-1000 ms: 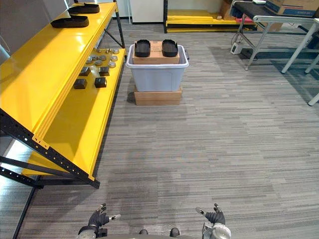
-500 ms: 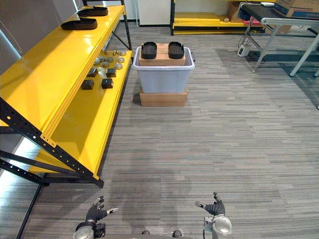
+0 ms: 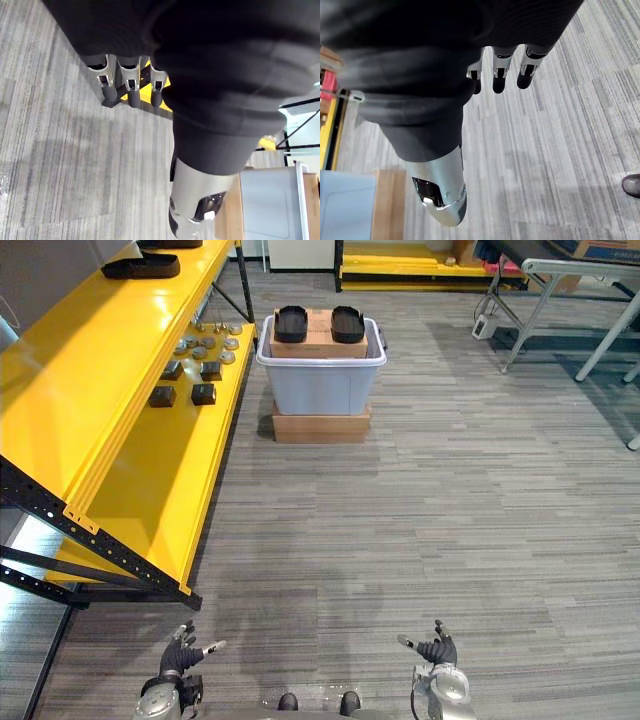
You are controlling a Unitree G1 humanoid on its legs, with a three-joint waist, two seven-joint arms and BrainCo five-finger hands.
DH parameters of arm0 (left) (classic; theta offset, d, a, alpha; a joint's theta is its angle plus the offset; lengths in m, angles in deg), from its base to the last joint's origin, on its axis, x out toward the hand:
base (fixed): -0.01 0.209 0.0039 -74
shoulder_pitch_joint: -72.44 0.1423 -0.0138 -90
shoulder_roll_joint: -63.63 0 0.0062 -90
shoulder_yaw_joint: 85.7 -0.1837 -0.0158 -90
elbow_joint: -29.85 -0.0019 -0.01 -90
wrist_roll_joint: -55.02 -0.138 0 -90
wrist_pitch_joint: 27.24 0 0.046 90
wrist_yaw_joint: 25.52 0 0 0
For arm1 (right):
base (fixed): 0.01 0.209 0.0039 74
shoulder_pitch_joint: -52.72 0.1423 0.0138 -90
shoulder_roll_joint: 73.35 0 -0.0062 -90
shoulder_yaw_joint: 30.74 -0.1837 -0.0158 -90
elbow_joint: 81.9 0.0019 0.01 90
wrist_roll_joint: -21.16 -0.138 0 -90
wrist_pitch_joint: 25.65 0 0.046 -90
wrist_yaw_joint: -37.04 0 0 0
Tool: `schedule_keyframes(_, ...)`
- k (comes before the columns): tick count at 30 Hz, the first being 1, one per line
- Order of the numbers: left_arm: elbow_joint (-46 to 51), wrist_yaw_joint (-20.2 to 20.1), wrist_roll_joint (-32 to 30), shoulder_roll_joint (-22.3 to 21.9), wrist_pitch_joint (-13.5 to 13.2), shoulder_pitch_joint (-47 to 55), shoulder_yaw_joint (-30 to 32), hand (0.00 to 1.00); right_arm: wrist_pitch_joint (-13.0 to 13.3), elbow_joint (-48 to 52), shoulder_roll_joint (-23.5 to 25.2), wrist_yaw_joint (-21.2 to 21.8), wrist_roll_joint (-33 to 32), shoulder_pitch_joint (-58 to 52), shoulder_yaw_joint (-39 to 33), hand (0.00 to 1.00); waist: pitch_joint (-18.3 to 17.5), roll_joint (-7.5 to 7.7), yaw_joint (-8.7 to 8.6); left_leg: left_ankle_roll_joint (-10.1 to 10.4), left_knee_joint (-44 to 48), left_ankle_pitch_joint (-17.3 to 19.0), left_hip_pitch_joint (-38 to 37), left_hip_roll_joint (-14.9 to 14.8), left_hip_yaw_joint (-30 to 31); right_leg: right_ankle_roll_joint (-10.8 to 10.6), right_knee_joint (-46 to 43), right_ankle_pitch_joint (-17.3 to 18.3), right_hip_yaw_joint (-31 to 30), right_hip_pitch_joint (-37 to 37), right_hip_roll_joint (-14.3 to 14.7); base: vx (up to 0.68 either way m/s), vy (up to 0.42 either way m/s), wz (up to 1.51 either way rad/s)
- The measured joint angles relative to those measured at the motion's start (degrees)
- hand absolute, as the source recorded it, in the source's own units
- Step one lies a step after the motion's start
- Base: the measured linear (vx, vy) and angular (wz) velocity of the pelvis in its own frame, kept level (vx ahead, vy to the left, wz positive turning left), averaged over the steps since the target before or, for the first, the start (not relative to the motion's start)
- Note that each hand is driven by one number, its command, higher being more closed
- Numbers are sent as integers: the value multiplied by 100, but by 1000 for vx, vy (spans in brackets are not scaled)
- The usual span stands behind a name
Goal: Walk over and take plastic housings, then place them on the shelf
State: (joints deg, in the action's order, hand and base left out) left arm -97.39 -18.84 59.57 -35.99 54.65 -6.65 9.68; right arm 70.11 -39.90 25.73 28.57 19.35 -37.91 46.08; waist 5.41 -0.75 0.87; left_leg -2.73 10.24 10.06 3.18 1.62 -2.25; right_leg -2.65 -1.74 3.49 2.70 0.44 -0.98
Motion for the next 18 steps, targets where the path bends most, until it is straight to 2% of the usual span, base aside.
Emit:
schedule_keyframes(1,109,2,2,-52,0,14,29,0,-1,0,-24,-26,-4,41,-11,0,37,-52,5,-4,237,162,125,-26,-50,-68,-345,172,-24,192,0,-12,89,-28)
schedule_keyframes(2,221,17,20,-105,0,21,65,0,-12,0,-39,-32,-12,91,-32,0,132,-88,13,-64,576,424,258,-37,-116,-215,-1170,548,-24,566,-40,-8,82,-28)
schedule_keyframes(3,242,32,44,-107,0,22,83,0,-23,1,-30,-31,-17,103,-23,0,170,-81,12,-88,673,503,267,-26,-135,-250,-1585,674,18,748,-85,7,88,-22)
schedule_keyframes(5,271,111,82,-89,8,26,118,0,-113,4,-22,-31,-38,103,-4,0,313,-52,-2,-171,825,671,155,31,-120,-295,-3030,928,289,1373,-285,68,64,0)
schedule_keyframes(6,305,113,88,-71,13,45,116,0,-137,4,-26,-31,-41,95,2,0,332,-25,-6,-178,828,722,101,47,-119,-242,-3230,997,395,1482,-362,197,72,-3)
schedule_keyframes(7,309,117,103,-41,18,23,120,0,-175,4,-50,-33,-45,106,15,0,393,-28,17,-213,816,760,-9,39,-117,-239,-3203,1082,596,1616,-427,256,47,-5)
schedule_keyframes(9,311,128,140,-3,18,-50,129,0,-181,6,-92,-35,-55,205,102,0,444,-77,-8,-150,741,848,-131,-83,-74,-237,-2655,1057,811,1866,-382,256,5,1)
schedule_keyframes(10,310,130,143,-8,18,-109,128,0,-182,2,-111,-35,-64,250,116,0,460,-53,-7,-120,678,870,-191,-140,-68,-265,-2434,1012,823,1952,-318,347,-49,7)
schedule_keyframes(11,310,188,160,-13,15,-236,130,0,-182,5,-177,-38,-96,366,201,0,539,-145,-7,-47,447,874,-400,-268,-15,-237,-1708,613,818,2163,-173,381,-55,10)
schedule_keyframes(12,310,222,160,-8,11,-283,130,0,-180,11,-208,-40,-96,396,229,0,556,-129,-21,-9,326,863,-502,-281,29,-242,-1417,420,813,2224,-161,503,-102,27)
schedule_keyframes(13,310,228,160,-4,6,-369,122,0,-179,40,-266,-42,-96,407,238,0,584,-33,-45,62,127,869,-702,-280,98,-239,-1055,81,795,2312,-164,377,-114,40)
schedule_keyframes(14,306,236,159,-2,1,-416,106,0,-179,66,-302,-75,-94,385,238,0,592,-29,-64,159,51,927,-819,-284,187,-151,-990,-197,766,2443,-221,505,-200,71)
schedule_keyframes(15,289,242,159,-15,-1,-470,66,0,-182,166,-321,-132,-94,325,240,0,569,-14,-166,311,71,1019,-924,-363,384,8,-1348,-619,771,2550,-303,542,-257,74)
schedule_keyframes(16,289,254,159,-31,-7,-502,-32,0,-177,290,-342,-136,-92,297,243,0,543,-112,-204,451,215,1098,-907,-522,506,365,-2049,-365,935,2748,-290,555,-270,64)
schedule_keyframes(17,287,256,159,-34,-10,-515,-68,0,-174,314,-339,-135,-91,309,244,0,560,-139,-215,490,404,1112,-869,-577,545,441,-2361,-96,998,2798,-296,562,-281,42)
schedule_keyframes(18,260,256,160,-95,-7,-522,-72,0,-179,315,-334,-132,-89,351,247,0,567,-164,-240,604,1052,1079,-711,-665,573,589,-2722,307,1097,2756,-296,576,-284,37)
